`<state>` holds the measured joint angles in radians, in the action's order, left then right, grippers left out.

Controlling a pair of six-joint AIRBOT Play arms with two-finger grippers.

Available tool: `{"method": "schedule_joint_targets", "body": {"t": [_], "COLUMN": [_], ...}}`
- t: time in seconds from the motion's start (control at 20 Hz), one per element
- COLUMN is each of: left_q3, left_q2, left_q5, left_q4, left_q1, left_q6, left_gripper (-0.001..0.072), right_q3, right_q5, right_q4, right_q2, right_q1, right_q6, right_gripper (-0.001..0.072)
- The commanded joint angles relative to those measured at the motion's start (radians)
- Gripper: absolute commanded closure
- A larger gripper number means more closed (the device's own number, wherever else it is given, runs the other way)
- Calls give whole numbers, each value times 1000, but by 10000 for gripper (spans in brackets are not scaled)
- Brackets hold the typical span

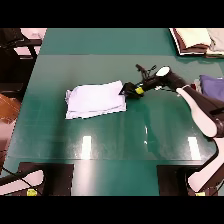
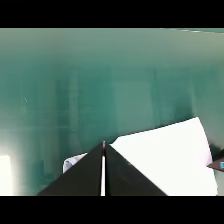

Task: Fold the shirts.

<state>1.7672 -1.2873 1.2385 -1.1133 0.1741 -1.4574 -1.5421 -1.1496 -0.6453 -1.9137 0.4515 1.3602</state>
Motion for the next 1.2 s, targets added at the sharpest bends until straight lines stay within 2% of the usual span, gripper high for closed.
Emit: {"method": "schedule_joint_targets", "body": {"t": [0.0,0.05,0.1,0.15,0.25,0.4,0.75,1.0,1.15], "left_q3": [0,0,0,0,0,0,0,0,0], "left_q2": [-1,-1,-1,-1,-1,-2,-3,-3,-3], "left_q5": [1,3,9,11,11,6,-68,-142,-147], "left_q4": [12,24,34,27,-13,-24,-23,-16,-16], "left_q1": [0,0,-5,-21,-86,-210,-430,-474,-474], "left_q6": [0,0,0,1,10,19,17,16,14], "left_gripper": [685,686,686,687,687,687,686,686,686], "right_q3": [-103,-135,-160,-177,-219,-282,-311,-312,-312], "right_q5": [-2,-1,5,18,37,6,-149,-155,-148], "right_q4": [71,67,66,66,39,-103,-378,-376,-368], "right_q2": [-103,-121,-129,-128,-106,-26,250,339,344], "right_q1": [80,98,110,112,92,-5,-459,-791,-912], "right_q6": [2,1,0,-1,3,63,108,171,187], "right_gripper": [249,390,598,694,694,695,695,695,695]}}
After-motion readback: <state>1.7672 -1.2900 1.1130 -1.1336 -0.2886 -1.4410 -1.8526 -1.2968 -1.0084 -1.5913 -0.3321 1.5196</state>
